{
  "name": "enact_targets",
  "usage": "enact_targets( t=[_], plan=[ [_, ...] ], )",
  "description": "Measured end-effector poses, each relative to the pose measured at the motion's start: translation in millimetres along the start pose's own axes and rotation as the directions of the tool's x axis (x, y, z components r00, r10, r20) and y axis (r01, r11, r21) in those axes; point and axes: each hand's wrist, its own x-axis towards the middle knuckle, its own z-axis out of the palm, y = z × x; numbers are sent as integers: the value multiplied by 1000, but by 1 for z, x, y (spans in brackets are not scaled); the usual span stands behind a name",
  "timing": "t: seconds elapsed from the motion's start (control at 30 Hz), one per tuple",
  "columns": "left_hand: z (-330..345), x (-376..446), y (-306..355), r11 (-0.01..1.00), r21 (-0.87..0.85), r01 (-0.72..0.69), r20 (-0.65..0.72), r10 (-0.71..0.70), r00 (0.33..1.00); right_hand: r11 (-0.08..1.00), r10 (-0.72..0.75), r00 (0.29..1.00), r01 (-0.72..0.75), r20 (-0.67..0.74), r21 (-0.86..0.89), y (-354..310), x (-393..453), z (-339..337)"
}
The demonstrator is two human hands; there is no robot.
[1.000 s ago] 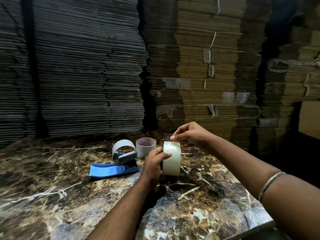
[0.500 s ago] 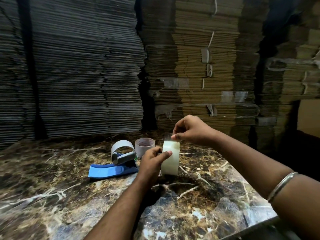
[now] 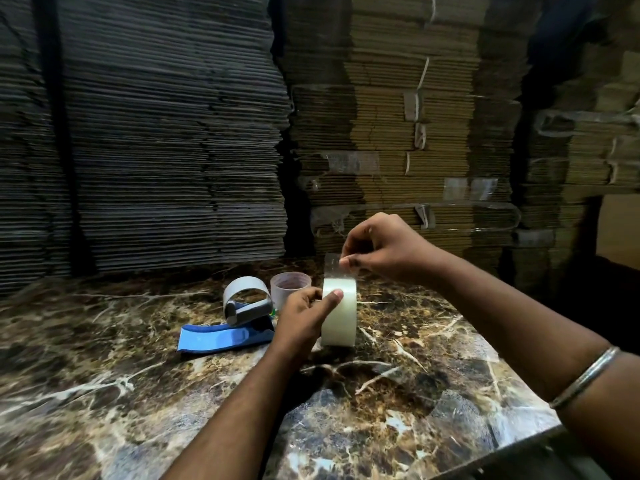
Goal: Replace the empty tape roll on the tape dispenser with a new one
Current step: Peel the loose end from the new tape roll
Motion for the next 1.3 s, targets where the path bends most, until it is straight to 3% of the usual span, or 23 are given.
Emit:
enact_targets(
  t=[0.4, 0.63, 0.8, 0.9, 1.3],
  plan=[
    [2, -2, 8, 997, 52, 49, -1, -49, 999, 996, -15, 997, 21, -82, 83, 8, -8, 5],
    [0, -10, 20, 996, 41, 80, -14, -80, 997, 988, 55, 996, -43, -75, 148, 14, 2, 6],
    [-7, -9, 25, 999, 24, -21, 172, 17, 985, 982, 52, 999, -48, -12, 182, 16, 6, 3],
    [-7, -10, 29, 1000, -3, -3, 251, 4, 968, 975, 72, 997, -75, 19, 207, 17, 7, 4],
    [-5, -15, 35, 996, 43, 72, 213, -80, 974, 969, -10, 999, 1, 38, 247, 6, 0, -4]
  ],
)
